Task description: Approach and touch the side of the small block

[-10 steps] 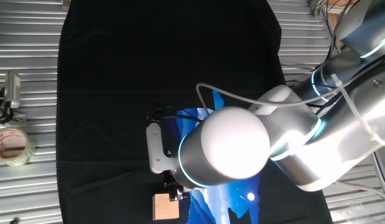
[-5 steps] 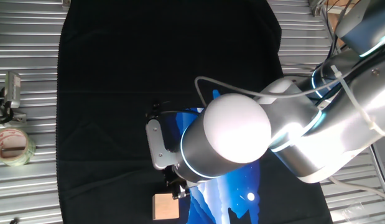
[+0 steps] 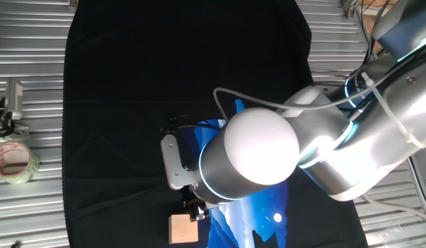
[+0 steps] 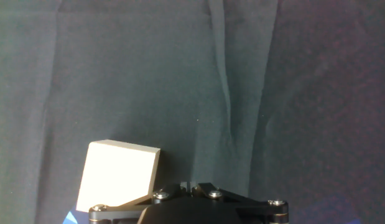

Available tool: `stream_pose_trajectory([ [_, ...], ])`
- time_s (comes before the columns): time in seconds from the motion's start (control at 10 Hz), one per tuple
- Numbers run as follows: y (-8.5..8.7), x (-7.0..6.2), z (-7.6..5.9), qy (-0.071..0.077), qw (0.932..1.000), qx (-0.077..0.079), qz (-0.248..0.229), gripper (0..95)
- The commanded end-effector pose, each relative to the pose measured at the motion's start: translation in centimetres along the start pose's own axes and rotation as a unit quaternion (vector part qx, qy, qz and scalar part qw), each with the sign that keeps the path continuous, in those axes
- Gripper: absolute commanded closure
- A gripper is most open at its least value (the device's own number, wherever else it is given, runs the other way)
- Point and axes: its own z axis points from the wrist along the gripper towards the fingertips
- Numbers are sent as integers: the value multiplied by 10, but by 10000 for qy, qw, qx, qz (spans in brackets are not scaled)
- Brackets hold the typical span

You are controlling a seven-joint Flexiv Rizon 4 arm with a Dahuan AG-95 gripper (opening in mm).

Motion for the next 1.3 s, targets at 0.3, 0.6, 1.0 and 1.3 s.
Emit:
stream_pose_trajectory([
  [0.3,0,-1,0,-16,9998,38,171,950],
  [0.6,0,-1,0,-45,9959,-59,907,950],
  [1.0,0,-1,0,-2,9885,-200,1502,950],
  [1.3,4,0,2,-6,9878,-145,1553,950],
])
